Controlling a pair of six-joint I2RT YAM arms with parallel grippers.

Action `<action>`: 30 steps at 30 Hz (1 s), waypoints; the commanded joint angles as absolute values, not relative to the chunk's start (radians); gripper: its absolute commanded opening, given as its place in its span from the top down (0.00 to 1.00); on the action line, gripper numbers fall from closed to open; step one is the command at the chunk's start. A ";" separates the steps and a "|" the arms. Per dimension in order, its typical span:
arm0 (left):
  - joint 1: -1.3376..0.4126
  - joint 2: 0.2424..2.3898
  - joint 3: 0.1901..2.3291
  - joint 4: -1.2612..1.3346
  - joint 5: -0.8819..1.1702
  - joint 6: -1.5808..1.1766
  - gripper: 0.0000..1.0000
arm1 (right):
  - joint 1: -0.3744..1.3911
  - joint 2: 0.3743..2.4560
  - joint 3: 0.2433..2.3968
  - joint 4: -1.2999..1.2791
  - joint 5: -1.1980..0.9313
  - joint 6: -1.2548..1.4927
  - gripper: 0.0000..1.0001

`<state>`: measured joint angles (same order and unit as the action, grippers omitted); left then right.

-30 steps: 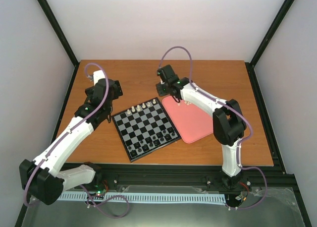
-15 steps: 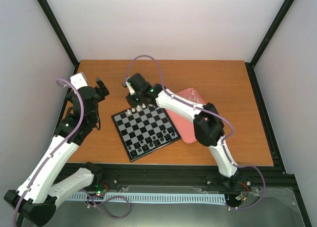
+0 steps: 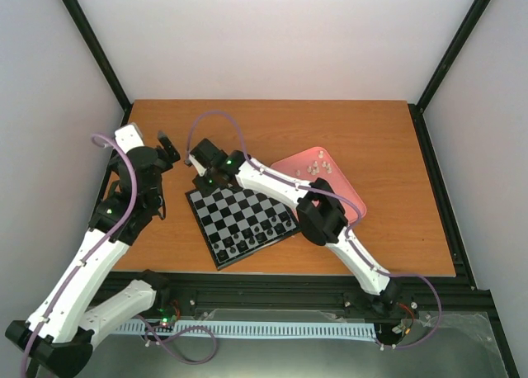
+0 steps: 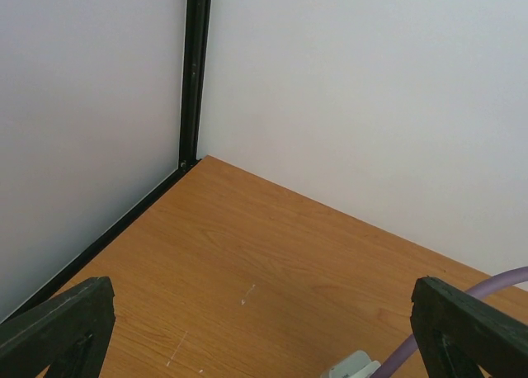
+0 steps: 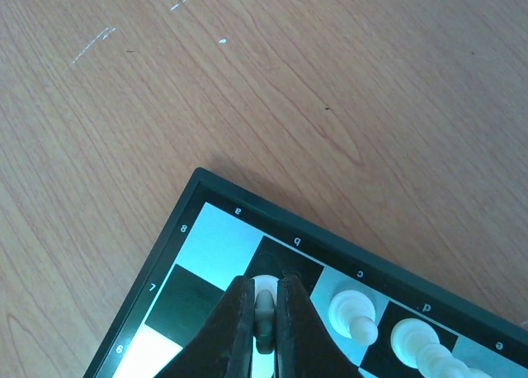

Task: Set up the chess pieces on the board
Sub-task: Place the chess piece on the chessboard.

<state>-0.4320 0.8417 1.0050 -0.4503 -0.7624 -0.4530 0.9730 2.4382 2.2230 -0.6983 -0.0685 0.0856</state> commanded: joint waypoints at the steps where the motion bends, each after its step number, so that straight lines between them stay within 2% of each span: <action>1: -0.425 0.825 1.001 -0.453 -0.762 -0.471 0.00 | 0.986 2.473 2.271 -0.735 -0.070 0.074 0.96; 30: -0.425 0.855 0.997 -0.438 -0.760 -0.467 0.00 | 0.988 2.566 2.341 -0.749 -0.028 0.057 0.91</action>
<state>-0.4320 0.8494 0.9932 -0.4496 -0.7559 -0.4541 0.9775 2.5427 2.3108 -0.7319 -0.0418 0.0677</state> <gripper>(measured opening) 0.998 0.084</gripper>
